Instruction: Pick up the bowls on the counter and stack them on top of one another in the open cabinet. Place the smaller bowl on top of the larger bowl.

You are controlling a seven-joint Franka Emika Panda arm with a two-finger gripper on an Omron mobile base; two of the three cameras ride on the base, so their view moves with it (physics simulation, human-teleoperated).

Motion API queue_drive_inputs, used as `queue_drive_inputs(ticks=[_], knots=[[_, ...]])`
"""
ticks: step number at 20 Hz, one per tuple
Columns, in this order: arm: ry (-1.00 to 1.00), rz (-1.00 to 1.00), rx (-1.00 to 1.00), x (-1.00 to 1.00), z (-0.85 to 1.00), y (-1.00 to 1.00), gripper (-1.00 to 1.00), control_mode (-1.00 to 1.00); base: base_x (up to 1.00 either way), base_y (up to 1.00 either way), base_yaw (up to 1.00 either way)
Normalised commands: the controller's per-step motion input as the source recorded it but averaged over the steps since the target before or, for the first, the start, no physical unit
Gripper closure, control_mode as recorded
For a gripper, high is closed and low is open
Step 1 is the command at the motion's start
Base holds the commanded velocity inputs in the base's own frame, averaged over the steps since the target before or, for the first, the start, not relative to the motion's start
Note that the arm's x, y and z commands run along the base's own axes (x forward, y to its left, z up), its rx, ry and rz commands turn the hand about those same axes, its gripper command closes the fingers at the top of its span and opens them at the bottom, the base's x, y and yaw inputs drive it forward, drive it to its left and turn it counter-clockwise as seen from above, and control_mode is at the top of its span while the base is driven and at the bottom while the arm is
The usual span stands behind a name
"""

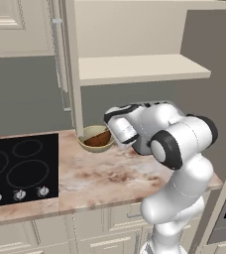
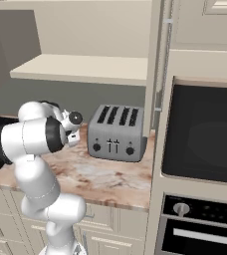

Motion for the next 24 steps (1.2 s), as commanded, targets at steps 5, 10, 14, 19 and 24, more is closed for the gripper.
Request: queue_drive_inputs(ticks=[5, 10, 14, 19, 24], knots=[[-0.03, 0.02, 0.00, 0.00, -0.33, 0.39, -1.00, -1.00, 0.00, 0.00, 0.00], [-0.01, 0.00, -0.01, 0.07, -0.27, 0.54, 1.00, -1.00, 0.00, 0.00, 0.00], [0.00, 0.00, 0.00, 0.05, -0.34, 0.33, 1.00, -1.00, 0.00, 0.00, 0.00], [-0.02, 0.00, 0.00, 0.00, -0.14, 0.12, 1.00, -1.00, 0.00, 0.00, 0.00], [-0.02, 0.00, 0.00, -0.09, 0.06, 0.00, 1.00, -1.00, 0.00, 0.00, 0.00]])
